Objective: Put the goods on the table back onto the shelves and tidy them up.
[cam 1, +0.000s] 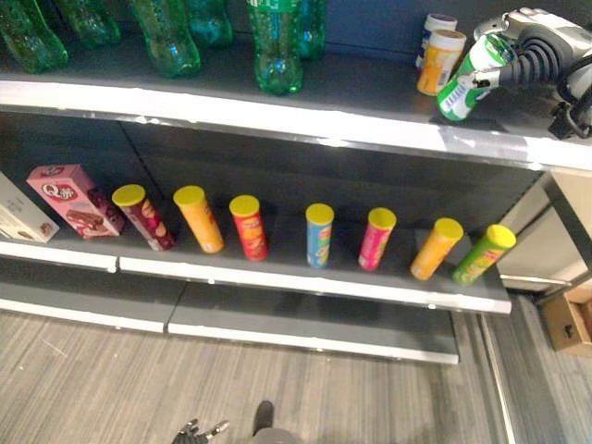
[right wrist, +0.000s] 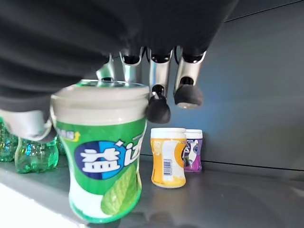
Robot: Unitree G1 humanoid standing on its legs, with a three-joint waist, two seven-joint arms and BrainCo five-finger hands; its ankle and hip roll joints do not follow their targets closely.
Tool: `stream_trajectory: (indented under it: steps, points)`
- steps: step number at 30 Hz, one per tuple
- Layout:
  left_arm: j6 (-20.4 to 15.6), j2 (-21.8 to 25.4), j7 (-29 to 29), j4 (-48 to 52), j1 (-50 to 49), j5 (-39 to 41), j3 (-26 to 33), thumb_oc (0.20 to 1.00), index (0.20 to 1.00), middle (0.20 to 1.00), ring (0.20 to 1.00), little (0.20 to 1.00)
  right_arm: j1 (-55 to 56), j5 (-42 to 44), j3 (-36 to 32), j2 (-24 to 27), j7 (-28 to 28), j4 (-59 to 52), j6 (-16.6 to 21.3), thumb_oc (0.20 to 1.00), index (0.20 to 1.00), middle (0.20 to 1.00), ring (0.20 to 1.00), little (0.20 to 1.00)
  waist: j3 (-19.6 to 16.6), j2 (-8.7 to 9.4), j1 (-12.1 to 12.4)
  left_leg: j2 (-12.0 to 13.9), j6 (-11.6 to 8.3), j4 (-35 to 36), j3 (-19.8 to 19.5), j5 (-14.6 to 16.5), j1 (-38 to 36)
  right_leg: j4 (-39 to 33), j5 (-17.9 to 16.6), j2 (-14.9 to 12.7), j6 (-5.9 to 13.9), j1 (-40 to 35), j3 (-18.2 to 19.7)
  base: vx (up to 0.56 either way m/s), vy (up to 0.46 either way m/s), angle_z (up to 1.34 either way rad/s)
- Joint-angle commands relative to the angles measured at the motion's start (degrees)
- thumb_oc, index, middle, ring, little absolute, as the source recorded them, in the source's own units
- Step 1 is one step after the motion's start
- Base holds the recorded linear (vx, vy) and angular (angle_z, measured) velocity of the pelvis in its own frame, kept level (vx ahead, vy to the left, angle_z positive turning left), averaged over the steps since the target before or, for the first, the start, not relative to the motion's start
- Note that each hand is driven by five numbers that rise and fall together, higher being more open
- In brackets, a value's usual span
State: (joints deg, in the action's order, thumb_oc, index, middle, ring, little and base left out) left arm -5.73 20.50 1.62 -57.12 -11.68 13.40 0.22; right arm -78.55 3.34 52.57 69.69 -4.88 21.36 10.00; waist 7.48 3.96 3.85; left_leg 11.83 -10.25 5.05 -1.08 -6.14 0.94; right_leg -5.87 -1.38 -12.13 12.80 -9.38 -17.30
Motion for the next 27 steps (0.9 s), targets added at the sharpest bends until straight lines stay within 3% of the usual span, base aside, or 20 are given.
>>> stream_trajectory:
  steps: [1,22,27]
  points:
    - [-1.4,4.4,-0.2,-1.3,4.3,1.8,-2.3,1.0,1.0,1.0,1.0,1.0,-9.8,1.1,3.1,0.5,0.2,3.4,-0.7,0.2,0.2,0.2,0.2,0.2,1.3,2.02,1.1,3.9,-2.84,-2.6,5.0,5.3,-3.8,3.2,6.5,0.6,-2.14,-0.1,-3.1,0.0,0.0,0.0]
    - [-1.5,5.2,-0.1,-1.4,4.7,2.5,-2.7,1.0,1.0,1.0,1.0,1.0,-11.2,-3.6,3.8,-4.4,0.6,15.9,-2.4,0.2,0.2,0.2,0.2,0.2,1.6,1.9,2.3,3.7,-2.89,-2.1,4.0,5.1,-3.7,3.0,6.8,0.7,-2.34,-0.6,-4.1,0.0,0.0,0.02]
    - [-1.4,5.1,0.0,-1.5,4.8,2.6,-2.7,1.0,1.0,1.0,1.0,1.0,-10.6,-3.6,3.8,-4.8,0.0,14.2,-2.5,0.2,0.2,0.2,0.2,0.2,1.7,1.93,2.3,3.6,-2.89,-2.0,3.8,5.1,-3.6,3.2,6.8,0.7,-2.38,-0.7,-4.3,0.0,-0.001,0.03]
